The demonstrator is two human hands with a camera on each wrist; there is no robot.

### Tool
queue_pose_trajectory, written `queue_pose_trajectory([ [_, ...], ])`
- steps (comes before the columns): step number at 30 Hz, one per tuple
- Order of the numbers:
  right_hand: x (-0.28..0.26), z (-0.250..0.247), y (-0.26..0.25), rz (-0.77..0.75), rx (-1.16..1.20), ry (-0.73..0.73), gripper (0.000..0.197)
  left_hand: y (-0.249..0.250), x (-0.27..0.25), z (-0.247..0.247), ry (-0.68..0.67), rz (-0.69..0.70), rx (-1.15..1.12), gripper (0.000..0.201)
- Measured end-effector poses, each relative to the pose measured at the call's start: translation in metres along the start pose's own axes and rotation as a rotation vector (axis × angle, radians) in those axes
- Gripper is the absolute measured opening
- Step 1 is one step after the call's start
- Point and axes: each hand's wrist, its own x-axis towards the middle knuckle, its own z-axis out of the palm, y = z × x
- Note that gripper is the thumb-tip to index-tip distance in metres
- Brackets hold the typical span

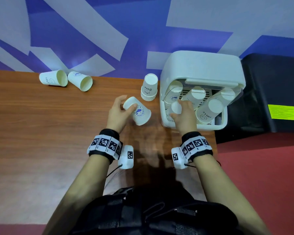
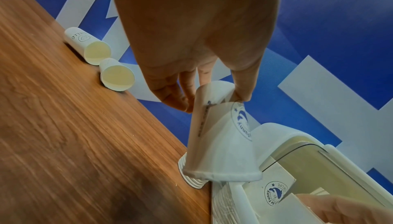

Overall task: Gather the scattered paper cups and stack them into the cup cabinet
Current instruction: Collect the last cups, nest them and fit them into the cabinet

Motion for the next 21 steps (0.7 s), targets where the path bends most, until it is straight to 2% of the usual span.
queue_pose_trajectory([
  [6, -0.004, 0.000, -0.003, 0.016, -0.065, -0.043, 0.064, 0.007, -0.009, 0.002, -0.035, 0.013, -0.005, 0.052],
  [10, -0.013, -0.007, -0.001, 0.028, -0.004, -0.091, 0.068, 0.018, -0.020, 0.004, -0.048, 0.061, -0.003, 0.053],
  [15, -0.038, -0.018, 0.007, 0.069, 0.209, 0.049, 0.060, 0.036, -0.033, 0.014, -0.050, 0.163, 0.018, 0.054],
  [21, -0.063, -0.037, 0.020, 0.109, 0.476, 0.263, 0.053, 0.058, -0.048, 0.048, -0.089, 0.346, 0.035, 0.051],
])
